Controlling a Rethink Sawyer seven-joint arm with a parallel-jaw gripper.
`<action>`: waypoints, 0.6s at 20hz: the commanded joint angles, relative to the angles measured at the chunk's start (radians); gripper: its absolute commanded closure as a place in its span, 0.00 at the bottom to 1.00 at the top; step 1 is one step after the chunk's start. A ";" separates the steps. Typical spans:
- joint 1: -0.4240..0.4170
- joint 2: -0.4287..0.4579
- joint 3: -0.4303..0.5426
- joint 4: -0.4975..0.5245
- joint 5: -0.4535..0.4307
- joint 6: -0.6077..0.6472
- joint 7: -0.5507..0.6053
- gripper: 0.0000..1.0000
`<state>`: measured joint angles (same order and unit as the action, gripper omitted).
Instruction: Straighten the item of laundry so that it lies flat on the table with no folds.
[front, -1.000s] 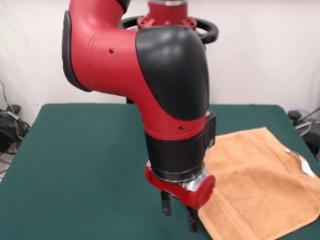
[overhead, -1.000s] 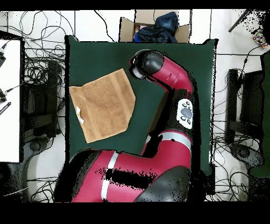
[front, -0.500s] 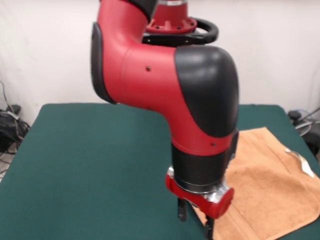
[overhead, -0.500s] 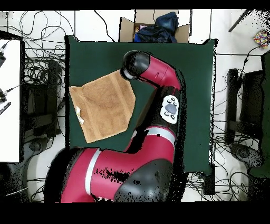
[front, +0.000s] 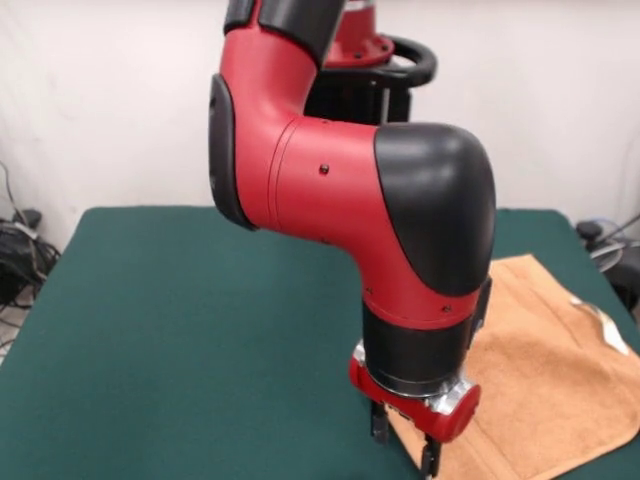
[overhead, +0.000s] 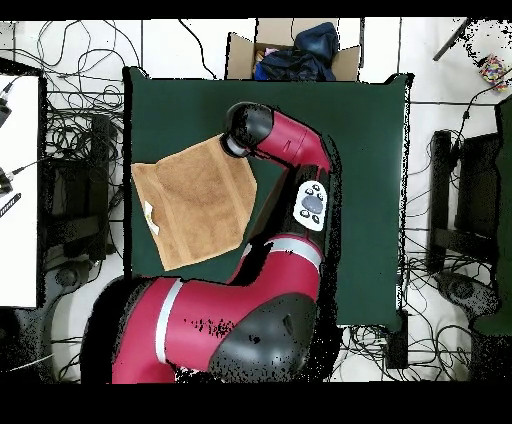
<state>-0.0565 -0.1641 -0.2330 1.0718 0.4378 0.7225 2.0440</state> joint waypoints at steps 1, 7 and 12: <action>0.031 -0.109 0.015 0.225 0.017 -0.009 0.254 0.00; 0.112 -0.313 -0.047 0.460 0.013 0.014 0.282 0.00; 0.148 -0.381 -0.082 0.571 -0.007 -0.046 0.258 0.00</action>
<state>0.0478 -0.4241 -0.2856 1.4068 0.4337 0.7223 2.0440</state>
